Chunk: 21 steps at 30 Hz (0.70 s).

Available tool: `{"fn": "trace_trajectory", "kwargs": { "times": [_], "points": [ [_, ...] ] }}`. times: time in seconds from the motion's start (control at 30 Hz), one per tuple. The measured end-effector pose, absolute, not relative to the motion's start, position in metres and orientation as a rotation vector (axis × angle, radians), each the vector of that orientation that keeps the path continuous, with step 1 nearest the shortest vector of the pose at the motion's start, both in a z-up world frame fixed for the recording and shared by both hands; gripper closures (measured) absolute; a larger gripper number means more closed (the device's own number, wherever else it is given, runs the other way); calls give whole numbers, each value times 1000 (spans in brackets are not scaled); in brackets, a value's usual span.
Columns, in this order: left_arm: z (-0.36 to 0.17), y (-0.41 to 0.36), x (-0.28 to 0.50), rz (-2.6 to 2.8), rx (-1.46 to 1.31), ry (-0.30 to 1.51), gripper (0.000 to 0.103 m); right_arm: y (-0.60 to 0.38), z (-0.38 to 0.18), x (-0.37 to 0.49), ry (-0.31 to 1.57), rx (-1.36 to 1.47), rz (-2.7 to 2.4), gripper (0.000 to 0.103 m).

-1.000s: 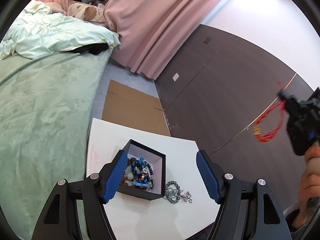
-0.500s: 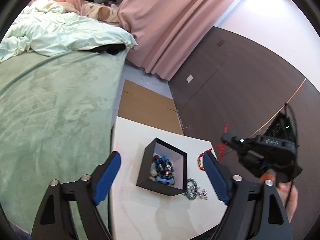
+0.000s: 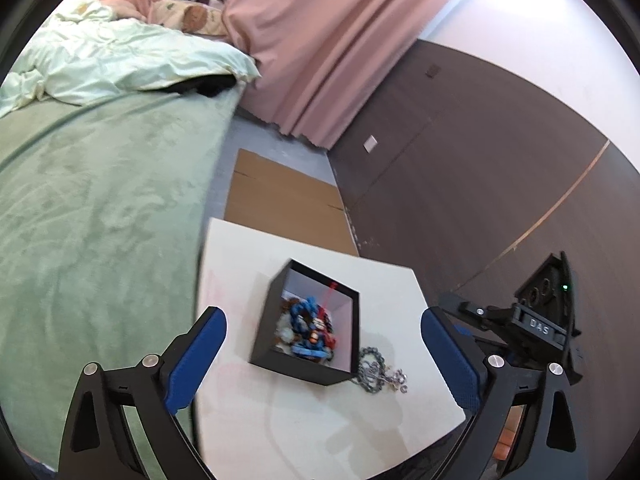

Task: Organize jewelry
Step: 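Carry the red-string bracelet over the black box and open the right tool, then move both tools back over the silver chain and bead bracelet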

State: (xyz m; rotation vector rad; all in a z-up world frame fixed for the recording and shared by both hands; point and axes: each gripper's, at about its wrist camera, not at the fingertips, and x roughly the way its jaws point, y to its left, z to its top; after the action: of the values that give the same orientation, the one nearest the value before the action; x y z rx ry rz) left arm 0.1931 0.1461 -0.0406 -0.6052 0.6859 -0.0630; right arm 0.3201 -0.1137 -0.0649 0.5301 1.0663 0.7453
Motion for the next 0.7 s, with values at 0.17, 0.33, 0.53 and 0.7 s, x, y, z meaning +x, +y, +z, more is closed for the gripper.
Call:
{"fn": "trace_trajectory", "kwargs": {
  "times": [0.17, 0.33, 0.53, 0.7],
  "points": [
    [-50, 121, 199, -93, -577, 711, 5, -153, -69, 305, 1030, 556, 688, 47],
    [-59, 92, 211, -125, -536, 767, 5, -186, -77, 290, 994, 599, 653, 22],
    [-59, 60, 215, -156, -481, 788, 5, -207, -74, 279, 955, 605, 663, 7],
    [-56, 39, 216, -160, -438, 796, 5, -222, -82, 274, 961, 650, 665, 7]
  ]
}}
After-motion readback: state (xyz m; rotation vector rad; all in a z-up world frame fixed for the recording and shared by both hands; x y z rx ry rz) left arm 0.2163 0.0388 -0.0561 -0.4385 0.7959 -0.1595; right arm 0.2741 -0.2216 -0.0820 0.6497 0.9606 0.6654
